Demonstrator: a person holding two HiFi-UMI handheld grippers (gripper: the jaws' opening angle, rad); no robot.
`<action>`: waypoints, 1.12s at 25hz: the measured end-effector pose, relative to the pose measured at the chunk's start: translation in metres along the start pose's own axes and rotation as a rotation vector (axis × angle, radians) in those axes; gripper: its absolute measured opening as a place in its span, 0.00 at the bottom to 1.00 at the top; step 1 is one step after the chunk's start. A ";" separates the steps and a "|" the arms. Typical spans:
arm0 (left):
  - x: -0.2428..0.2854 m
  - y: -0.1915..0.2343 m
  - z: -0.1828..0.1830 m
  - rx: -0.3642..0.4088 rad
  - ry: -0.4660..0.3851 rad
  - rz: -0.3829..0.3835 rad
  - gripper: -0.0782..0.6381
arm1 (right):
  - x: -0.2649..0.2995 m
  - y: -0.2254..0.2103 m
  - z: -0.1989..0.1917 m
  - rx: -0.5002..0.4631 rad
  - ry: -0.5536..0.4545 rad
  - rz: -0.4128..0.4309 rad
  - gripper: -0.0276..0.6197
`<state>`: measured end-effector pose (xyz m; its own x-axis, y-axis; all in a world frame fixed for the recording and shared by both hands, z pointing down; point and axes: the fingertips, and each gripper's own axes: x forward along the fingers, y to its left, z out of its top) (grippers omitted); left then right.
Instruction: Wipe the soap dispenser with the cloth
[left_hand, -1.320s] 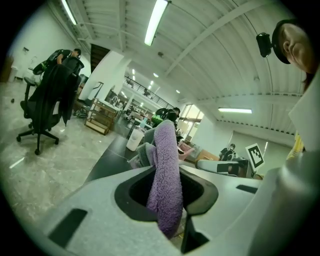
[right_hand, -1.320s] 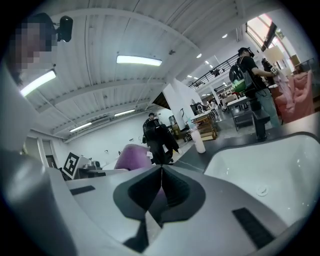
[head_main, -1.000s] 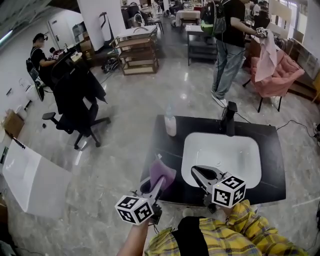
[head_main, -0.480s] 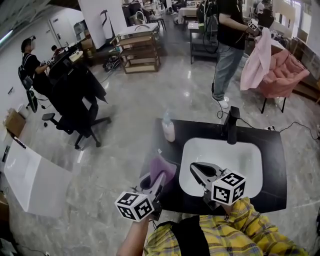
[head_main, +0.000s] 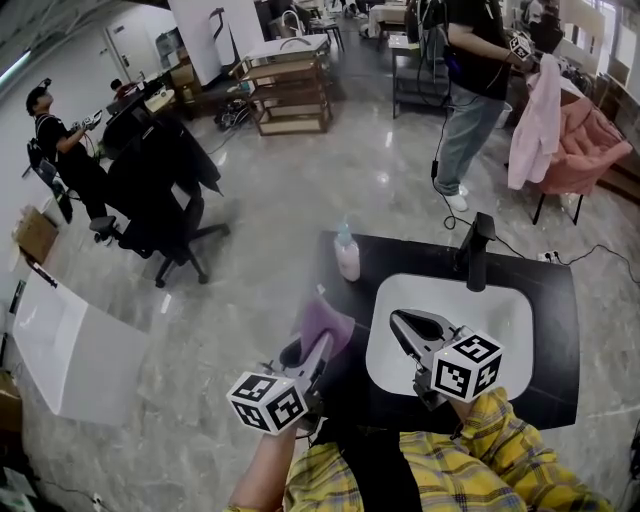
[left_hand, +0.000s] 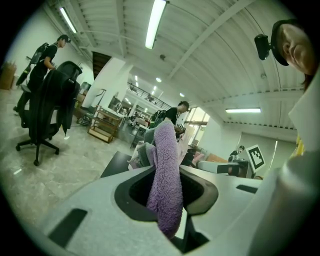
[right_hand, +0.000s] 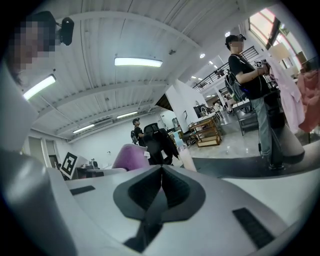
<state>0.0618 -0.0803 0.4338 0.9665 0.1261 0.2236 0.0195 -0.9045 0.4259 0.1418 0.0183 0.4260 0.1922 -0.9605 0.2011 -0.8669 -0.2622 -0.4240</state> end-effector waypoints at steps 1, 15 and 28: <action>0.002 0.002 0.002 0.002 0.002 -0.003 0.22 | 0.000 -0.001 0.003 -0.002 -0.005 -0.006 0.05; 0.055 0.040 0.048 0.027 0.057 -0.120 0.21 | 0.027 -0.019 0.054 -0.038 -0.065 -0.143 0.05; 0.087 0.069 0.065 0.009 0.091 -0.157 0.22 | 0.080 -0.019 0.092 -0.184 -0.052 -0.128 0.05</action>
<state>0.1634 -0.1583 0.4257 0.9243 0.3019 0.2337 0.1709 -0.8746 0.4538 0.2163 -0.0623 0.3691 0.3251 -0.9254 0.1948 -0.9024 -0.3652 -0.2286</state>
